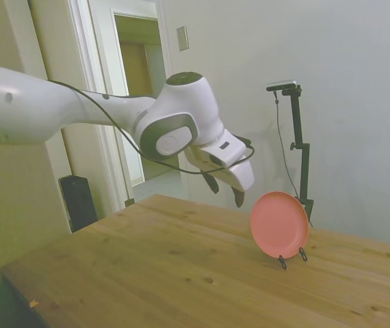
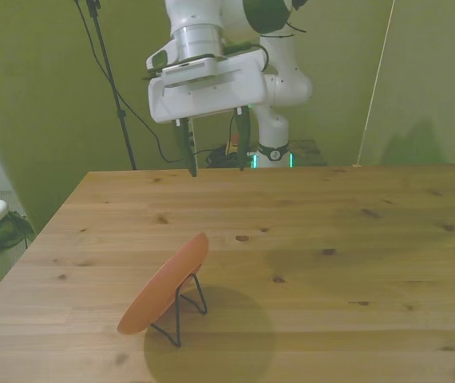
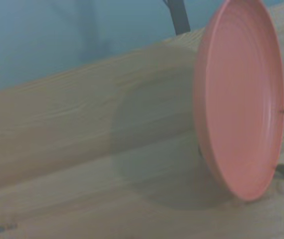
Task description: Unload the plate
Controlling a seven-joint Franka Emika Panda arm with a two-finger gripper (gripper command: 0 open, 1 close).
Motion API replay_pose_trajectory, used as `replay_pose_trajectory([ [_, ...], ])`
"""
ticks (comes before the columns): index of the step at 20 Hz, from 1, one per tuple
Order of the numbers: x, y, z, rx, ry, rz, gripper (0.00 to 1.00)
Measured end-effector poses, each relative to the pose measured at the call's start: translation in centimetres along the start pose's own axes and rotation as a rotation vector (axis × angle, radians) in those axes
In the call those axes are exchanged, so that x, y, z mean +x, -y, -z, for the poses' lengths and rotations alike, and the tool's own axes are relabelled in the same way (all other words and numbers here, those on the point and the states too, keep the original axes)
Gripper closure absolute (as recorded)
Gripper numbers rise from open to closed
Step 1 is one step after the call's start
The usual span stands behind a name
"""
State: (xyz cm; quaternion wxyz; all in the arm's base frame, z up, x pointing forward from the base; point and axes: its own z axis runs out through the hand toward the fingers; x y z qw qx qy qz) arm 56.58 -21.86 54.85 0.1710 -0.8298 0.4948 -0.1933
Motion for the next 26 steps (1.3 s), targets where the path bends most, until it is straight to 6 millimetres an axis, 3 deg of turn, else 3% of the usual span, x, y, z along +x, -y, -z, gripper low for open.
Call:
replay_pose_trajectory([
  [4,3.9,-0.1,-2.0,0.026,0.029,-0.002,0.00],
  [7,5.7,1.1,-4.3,0.016,0.031,0.005,0.00],
  [15,6.6,3.9,-9.2,0.003,0.051,0.045,0.00],
  [16,6.5,4.0,-9.7,-0.002,0.062,0.048,1.00],
  [26,5.9,4.4,-10.5,-0.005,0.087,0.074,1.00],
])
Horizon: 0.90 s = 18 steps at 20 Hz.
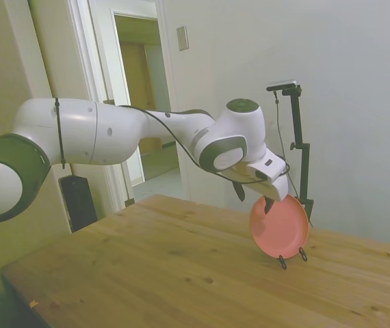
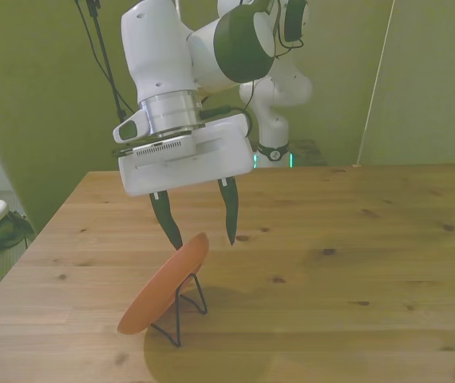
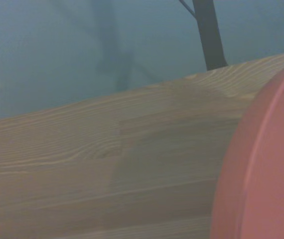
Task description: Unload the plate
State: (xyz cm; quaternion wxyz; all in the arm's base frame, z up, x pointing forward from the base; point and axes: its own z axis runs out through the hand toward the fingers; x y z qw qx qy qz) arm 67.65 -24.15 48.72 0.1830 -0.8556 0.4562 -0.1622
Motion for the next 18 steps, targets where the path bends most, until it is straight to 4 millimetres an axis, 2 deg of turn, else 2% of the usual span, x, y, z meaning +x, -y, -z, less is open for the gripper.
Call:
replay_pose_trajectory([
  [18,0.6,-1.0,-0.1,0.000,-0.017,0.038,1.00],
])
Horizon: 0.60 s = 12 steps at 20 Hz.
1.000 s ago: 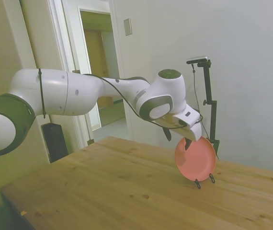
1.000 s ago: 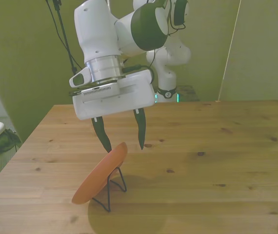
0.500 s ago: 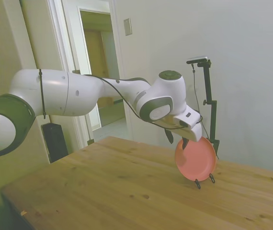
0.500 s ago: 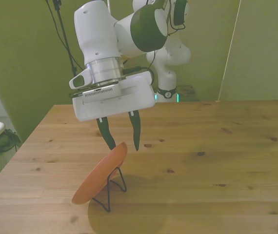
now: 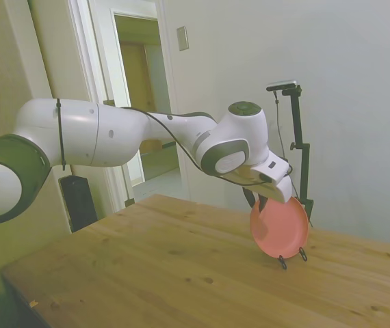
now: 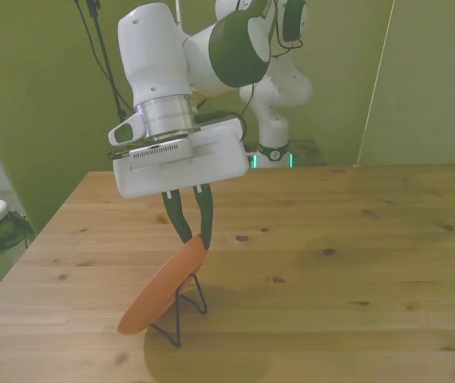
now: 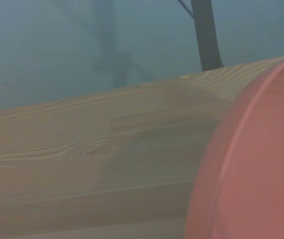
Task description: Unload the plate
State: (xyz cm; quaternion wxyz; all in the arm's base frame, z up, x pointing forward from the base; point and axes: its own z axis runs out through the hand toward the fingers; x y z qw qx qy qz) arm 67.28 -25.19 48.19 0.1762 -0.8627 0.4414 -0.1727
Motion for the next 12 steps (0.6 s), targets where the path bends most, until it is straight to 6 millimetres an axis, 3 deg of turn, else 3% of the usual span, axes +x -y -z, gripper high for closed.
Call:
replay_pose_trajectory([
  [9,0.0,-0.1,0.1,0.006,-0.017,0.007,1.00],
  [12,-0.1,0.3,1.4,0.022,-0.040,0.018,1.00],
])
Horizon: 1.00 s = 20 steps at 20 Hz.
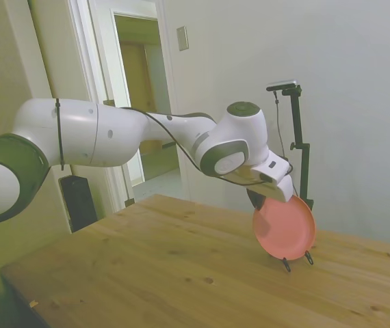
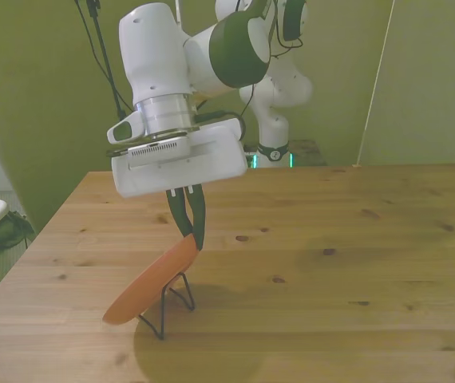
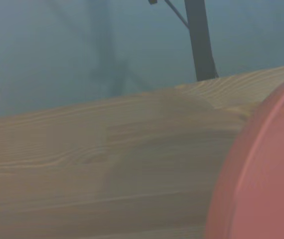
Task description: Unload the plate
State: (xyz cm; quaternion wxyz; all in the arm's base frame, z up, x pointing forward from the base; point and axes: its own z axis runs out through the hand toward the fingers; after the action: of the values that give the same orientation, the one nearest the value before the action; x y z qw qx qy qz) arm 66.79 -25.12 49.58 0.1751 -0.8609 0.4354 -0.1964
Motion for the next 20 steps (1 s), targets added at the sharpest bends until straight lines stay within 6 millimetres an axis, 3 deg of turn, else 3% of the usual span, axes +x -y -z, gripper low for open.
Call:
replay_pose_trajectory([
  [3,-0.5,0.9,3.1,0.025,-0.046,0.016,1.00],
  [6,-2.6,1.8,6.8,0.025,-0.089,0.041,1.00],
  [9,-6.6,3.1,9.6,-0.017,-0.108,0.043,1.00],
  [12,-11.4,4.8,10.6,-0.065,-0.109,0.045,1.00],
  [15,-15.8,5.9,8.7,-0.163,-0.088,0.043,1.00],
  [17,-18.0,5.4,5.1,-0.242,-0.041,0.036,1.00],
  [20,-19.2,3.2,-1.8,-0.360,0.009,0.014,1.00],
])
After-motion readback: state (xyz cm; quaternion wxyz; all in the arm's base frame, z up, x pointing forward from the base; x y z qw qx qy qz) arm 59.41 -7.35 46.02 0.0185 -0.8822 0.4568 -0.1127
